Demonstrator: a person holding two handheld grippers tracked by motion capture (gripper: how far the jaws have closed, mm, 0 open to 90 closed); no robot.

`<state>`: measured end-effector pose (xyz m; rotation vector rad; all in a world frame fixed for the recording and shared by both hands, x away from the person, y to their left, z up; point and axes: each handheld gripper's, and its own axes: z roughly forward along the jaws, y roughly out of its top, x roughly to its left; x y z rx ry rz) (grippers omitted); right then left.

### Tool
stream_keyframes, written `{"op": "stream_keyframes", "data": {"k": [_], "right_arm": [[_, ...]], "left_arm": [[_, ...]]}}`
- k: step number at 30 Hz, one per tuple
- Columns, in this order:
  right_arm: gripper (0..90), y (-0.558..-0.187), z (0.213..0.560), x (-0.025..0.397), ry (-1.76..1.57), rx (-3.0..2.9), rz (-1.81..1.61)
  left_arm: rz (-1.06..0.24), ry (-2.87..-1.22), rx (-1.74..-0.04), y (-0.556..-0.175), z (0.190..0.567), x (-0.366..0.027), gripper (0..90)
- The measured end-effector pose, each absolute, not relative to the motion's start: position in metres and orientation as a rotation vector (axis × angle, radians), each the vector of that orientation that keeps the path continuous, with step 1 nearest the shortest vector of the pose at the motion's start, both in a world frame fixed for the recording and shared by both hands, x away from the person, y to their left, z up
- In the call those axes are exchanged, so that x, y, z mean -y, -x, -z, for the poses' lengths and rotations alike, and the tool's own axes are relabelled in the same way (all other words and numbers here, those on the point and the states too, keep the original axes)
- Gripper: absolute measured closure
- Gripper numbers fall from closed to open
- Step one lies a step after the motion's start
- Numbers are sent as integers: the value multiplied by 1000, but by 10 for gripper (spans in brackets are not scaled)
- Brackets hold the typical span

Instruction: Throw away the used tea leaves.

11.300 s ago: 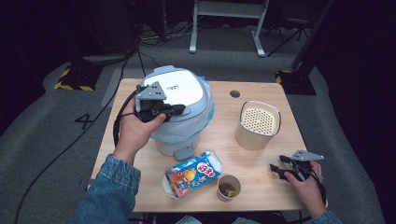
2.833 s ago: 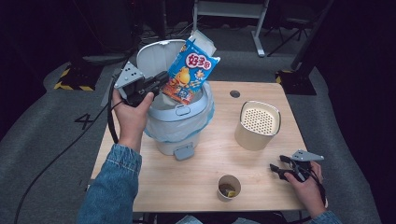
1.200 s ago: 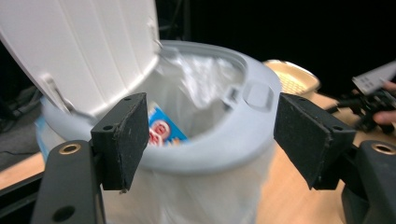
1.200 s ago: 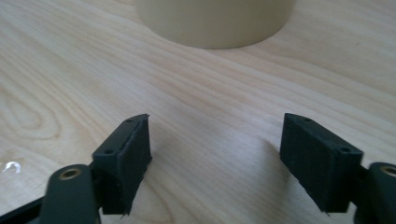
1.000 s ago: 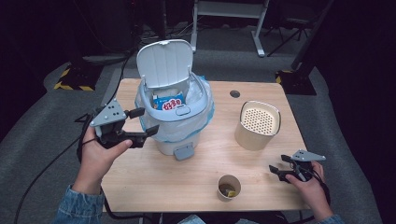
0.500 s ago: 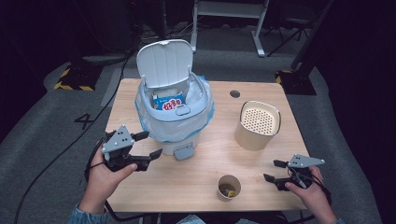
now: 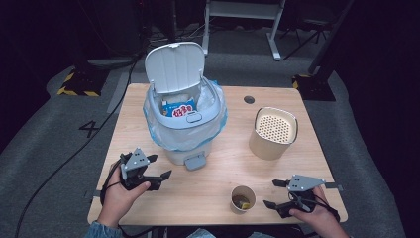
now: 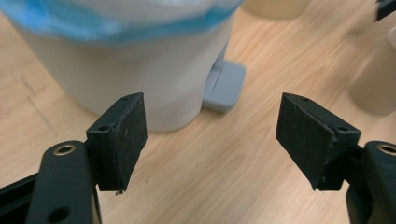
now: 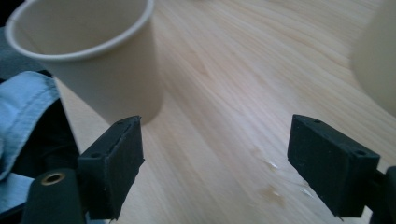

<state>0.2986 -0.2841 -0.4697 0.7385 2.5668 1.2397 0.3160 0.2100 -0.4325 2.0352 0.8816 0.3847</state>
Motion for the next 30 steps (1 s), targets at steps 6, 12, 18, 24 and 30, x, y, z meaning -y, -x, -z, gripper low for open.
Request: {"op": "stream_keyframes", "data": {"k": [6, 12, 18, 24, 30], "right_arm": [[186, -291, 473, 265, -681, -2623, -1272], [183, -287, 478, 249, -636, -2662, -1286], [183, -283, 485, 233, -608, -2657, -1340], [180, -280, 491, 219, -594, -2644, -1361], [177, -279, 494, 210, -593, -2614, -1392]], "left_arm": [[-354, -2068, -943, -324, 457, -211, 242], [-364, -2121, -987, -331, 477, -210, 238], [-394, -2152, -1024, -334, 488, -207, 226], [-400, -2175, -1023, -335, 494, -205, 220], [-398, -2190, -1029, -334, 499, -203, 215]]}}
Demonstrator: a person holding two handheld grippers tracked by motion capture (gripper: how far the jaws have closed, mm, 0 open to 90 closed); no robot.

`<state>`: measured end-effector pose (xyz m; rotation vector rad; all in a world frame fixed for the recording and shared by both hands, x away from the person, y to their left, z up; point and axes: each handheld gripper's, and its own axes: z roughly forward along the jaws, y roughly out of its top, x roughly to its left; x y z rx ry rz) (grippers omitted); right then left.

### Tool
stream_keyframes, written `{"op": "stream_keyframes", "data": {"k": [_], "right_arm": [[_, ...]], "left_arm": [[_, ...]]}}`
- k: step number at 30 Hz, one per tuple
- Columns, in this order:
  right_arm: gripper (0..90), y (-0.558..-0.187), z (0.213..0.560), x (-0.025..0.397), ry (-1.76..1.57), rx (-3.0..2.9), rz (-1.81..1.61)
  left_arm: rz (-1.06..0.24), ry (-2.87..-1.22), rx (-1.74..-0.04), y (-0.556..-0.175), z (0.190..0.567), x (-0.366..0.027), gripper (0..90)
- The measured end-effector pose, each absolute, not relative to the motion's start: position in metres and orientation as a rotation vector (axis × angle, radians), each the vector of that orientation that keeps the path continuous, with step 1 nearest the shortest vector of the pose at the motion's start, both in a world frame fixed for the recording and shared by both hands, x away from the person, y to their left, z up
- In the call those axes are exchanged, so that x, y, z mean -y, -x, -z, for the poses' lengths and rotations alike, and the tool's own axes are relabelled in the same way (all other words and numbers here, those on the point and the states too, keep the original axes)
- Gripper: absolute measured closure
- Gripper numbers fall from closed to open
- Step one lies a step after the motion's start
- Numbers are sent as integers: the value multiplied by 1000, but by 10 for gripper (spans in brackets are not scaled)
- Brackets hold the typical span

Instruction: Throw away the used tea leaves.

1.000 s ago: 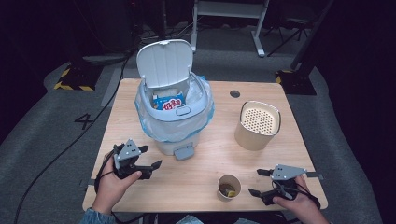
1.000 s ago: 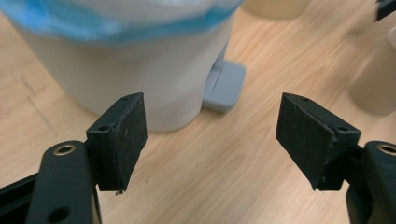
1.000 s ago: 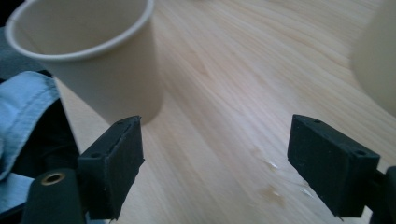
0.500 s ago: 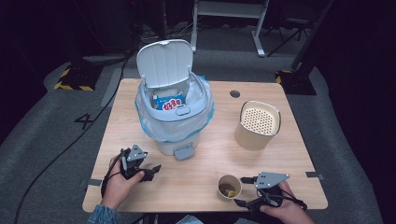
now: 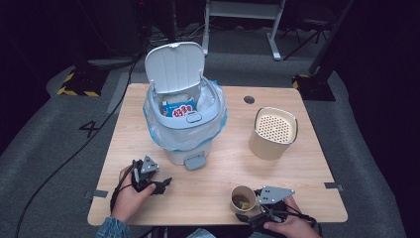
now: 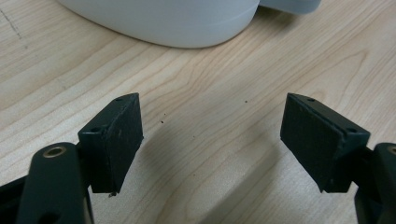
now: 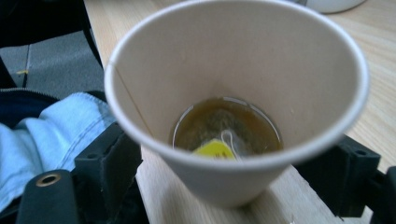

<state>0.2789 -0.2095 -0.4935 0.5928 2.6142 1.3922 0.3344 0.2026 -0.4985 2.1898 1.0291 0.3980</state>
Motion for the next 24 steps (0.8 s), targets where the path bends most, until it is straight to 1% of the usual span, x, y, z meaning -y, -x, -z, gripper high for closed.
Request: {"op": "stream_keyframes", "data": {"k": [2, 8, 15, 24], "right_arm": [[177, -279, 494, 207, -597, -2595, -1408], [186, -278, 494, 201, -585, -2546, -1446], [254, -279, 494, 202, -577, -2488, -1481], [283, -283, 490, 207, -563, -2498, -1518]], "left_arm": [[-415, -2214, -1024, -334, 501, -203, 215], [-396, -2180, -1025, -335, 504, -204, 205], [-396, -2178, -1027, -335, 504, -203, 200], [-394, -2178, -1025, -335, 504, -204, 197]]}}
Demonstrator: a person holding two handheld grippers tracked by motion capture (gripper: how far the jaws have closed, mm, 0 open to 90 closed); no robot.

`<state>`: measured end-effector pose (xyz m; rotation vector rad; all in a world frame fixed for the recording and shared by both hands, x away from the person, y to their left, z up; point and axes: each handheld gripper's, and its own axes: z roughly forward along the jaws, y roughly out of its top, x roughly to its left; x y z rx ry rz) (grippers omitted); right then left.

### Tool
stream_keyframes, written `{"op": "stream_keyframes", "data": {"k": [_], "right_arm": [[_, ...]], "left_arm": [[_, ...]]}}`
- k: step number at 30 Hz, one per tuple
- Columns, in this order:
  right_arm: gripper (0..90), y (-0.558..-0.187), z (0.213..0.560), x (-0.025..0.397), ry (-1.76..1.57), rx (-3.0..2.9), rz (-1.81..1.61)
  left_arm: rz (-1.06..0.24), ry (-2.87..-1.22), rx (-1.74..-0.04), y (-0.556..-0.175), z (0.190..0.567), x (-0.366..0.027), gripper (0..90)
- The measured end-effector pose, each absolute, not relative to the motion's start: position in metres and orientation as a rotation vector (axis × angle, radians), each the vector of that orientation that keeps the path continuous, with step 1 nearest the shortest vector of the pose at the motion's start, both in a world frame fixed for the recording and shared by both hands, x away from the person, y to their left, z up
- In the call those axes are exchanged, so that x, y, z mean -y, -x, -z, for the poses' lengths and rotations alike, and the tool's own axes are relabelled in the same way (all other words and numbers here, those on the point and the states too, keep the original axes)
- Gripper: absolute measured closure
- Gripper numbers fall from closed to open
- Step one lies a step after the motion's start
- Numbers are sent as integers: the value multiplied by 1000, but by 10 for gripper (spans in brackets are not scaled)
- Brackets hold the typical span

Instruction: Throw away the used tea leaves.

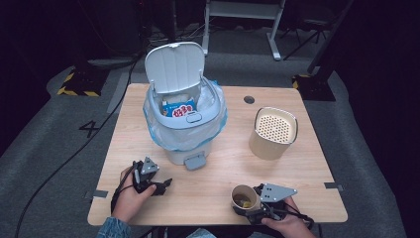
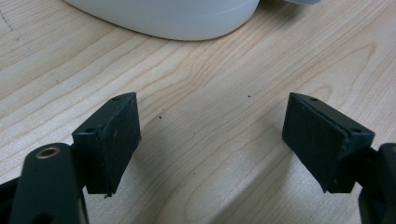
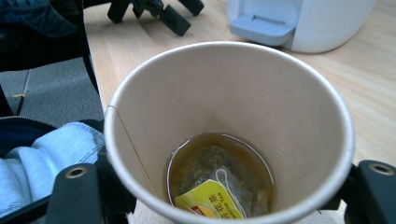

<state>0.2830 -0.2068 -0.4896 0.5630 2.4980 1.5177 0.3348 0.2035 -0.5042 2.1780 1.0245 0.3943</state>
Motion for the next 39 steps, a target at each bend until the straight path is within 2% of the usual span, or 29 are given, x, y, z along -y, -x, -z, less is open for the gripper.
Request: {"op": "stream_keyframes", "data": {"k": [15, 39], "right_arm": [[295, -301, 446, 230, -526, -2419, -1547], [305, -354, 360, 275, -575, -2353, -1448]], "left_arm": [[-392, -2179, -1023, -335, 504, -204, 194], [-383, -2189, -1002, -336, 504, -204, 169]]}}
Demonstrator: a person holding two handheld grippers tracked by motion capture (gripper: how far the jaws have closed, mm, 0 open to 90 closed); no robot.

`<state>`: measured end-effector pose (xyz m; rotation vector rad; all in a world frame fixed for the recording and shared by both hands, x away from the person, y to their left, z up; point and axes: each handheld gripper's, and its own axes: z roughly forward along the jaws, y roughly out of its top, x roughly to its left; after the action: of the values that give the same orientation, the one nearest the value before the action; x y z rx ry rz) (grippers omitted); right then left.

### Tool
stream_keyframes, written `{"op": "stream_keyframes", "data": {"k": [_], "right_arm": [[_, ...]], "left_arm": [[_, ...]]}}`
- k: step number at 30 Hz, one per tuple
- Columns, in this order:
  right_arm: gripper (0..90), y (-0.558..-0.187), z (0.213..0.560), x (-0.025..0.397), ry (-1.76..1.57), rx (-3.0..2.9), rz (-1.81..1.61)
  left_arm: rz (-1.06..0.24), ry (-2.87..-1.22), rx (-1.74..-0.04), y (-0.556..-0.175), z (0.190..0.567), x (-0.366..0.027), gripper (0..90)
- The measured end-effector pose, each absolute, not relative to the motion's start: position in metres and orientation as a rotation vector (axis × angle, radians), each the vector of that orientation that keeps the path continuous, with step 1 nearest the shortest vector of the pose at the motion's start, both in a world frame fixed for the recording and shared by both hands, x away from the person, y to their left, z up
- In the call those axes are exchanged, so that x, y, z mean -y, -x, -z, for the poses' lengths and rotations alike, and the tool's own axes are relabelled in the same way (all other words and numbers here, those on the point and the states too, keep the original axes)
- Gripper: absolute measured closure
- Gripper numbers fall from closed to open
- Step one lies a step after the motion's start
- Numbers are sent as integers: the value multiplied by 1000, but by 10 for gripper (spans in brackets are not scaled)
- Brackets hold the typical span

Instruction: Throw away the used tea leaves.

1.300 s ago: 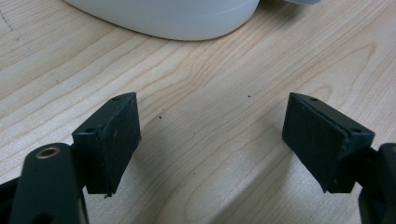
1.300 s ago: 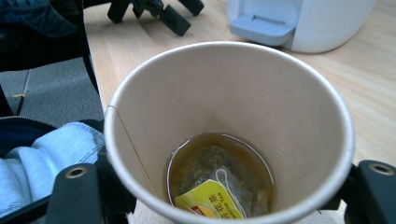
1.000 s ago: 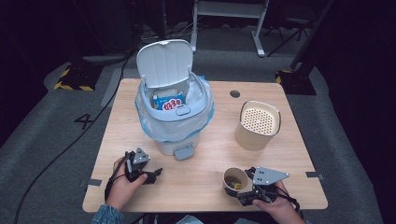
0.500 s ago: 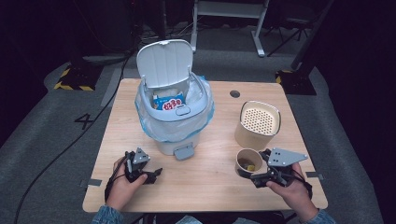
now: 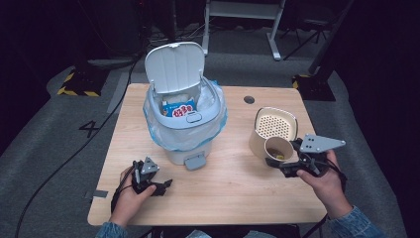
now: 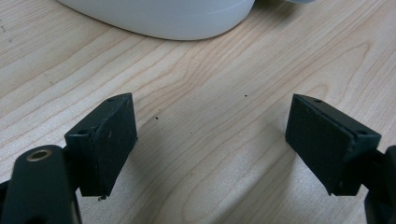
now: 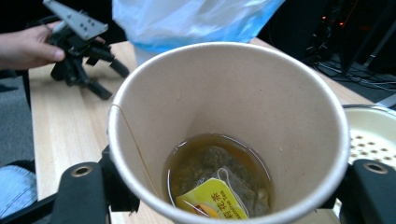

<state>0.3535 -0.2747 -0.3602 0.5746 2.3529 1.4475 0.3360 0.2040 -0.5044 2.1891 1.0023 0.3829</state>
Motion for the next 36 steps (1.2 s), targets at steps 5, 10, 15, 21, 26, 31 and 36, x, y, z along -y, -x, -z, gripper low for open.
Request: {"op": "stream_keyframes", "data": {"k": [5, 10, 15, 21, 26, 31, 36], "right_arm": [[306, -364, 349, 282, -606, -2329, -1444], [306, -375, 335, 289, -625, -2301, -1420], [306, -388, 322, 295, -636, -2282, -1397], [306, -404, 311, 303, -668, -2253, -1383], [305, -417, 305, 308, -691, -2230, -1365], [305, -429, 305, 312, -692, -2220, -1302], [305, -440, 308, 313, -691, -2225, -1233]], "left_arm": [[-374, -2186, -1010, -337, 504, -204, 169], [-381, -2188, -1006, -339, 504, -205, 168], [-375, -2185, -1010, -340, 505, -205, 167], [-375, -2189, -1003, -340, 504, -205, 167], [-375, -2190, -1003, -340, 504, -206, 167], [-375, -2190, -1003, -340, 505, -205, 167], [-377, -2188, -1003, -340, 505, -205, 166]]}}
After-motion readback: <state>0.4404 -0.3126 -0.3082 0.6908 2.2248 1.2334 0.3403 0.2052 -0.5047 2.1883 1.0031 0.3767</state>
